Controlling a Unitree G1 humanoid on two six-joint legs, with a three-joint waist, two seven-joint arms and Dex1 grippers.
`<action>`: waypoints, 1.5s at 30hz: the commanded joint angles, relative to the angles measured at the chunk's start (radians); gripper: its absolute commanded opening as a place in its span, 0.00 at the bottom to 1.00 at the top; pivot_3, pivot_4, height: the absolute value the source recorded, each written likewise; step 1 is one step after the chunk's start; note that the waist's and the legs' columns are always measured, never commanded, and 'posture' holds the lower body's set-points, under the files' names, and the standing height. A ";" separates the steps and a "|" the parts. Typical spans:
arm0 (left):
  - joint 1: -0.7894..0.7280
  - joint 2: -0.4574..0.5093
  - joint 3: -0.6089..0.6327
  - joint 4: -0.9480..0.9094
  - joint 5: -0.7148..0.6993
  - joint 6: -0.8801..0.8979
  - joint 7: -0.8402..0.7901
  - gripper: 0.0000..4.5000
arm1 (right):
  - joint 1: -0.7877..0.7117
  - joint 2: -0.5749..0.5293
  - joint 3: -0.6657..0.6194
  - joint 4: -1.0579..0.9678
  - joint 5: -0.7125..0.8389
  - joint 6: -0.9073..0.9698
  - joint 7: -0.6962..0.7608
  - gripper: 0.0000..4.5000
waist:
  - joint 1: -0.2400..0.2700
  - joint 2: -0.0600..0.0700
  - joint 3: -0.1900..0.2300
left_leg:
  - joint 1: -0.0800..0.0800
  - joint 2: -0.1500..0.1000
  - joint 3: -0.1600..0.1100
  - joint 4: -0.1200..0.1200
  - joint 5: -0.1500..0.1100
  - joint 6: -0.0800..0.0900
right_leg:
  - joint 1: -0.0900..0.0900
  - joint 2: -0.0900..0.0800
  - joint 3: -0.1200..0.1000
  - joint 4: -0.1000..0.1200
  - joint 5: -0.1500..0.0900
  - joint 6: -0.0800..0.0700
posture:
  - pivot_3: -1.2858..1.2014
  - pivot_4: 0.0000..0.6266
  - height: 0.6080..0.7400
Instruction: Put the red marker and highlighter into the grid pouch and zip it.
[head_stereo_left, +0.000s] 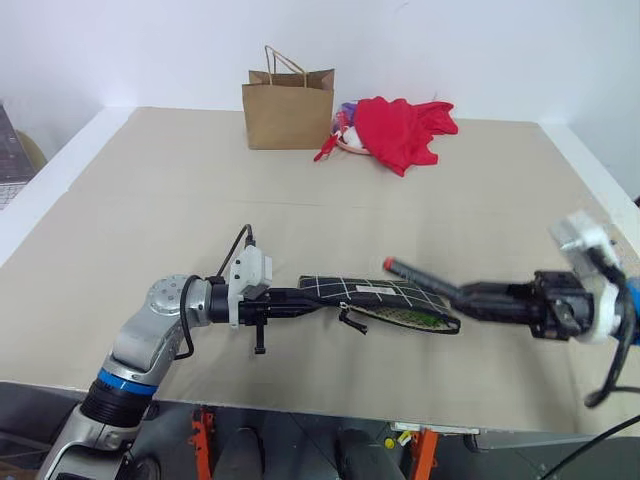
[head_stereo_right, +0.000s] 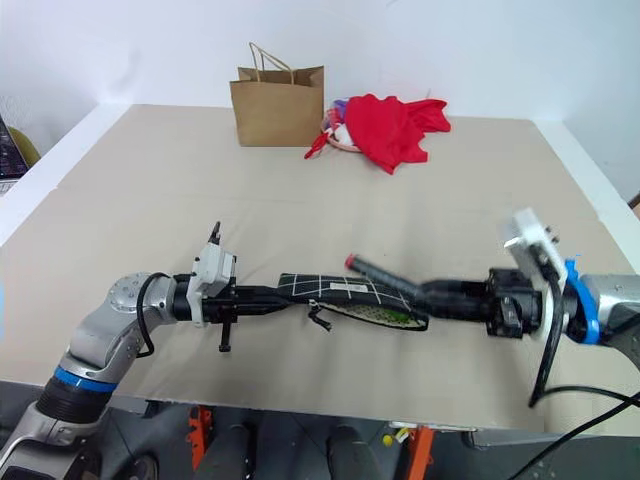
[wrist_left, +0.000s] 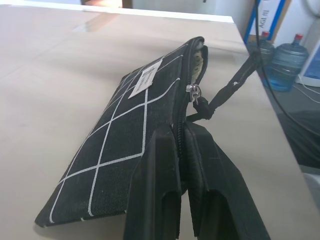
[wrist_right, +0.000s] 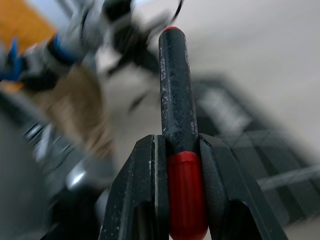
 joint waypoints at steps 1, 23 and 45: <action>-0.030 0.005 0.026 -0.009 -0.009 -0.014 -0.002 0.00 | 0.039 -0.031 0.033 0.009 -0.106 -0.060 0.009 0.13 | 0.000 0.000 0.000 | 0.000 0.000 0.000 0.001 0.000 0.000 | 0.000 0.000 0.000 0.000 0.000 0.000 | 0.52 0.24 1.00; -0.002 -0.026 -0.005 -0.080 -0.013 0.003 0.023 0.00 | -0.204 0.079 0.291 0.051 -0.254 -0.053 -0.139 0.13 | -0.006 0.000 0.000 | -0.001 0.000 0.001 0.001 0.000 -0.001 | -0.002 0.000 0.000 0.000 0.002 0.001 | 0.52 0.24 1.00; -0.055 -0.002 0.048 -0.007 -0.022 0.008 0.020 0.00 | -0.259 0.359 0.410 0.065 -0.549 -0.780 -0.002 0.99 | -0.004 -0.001 0.001 | -0.001 0.000 0.000 0.001 0.002 -0.003 | -0.003 0.000 0.000 0.000 0.003 0.001 | 0.52 0.24 1.00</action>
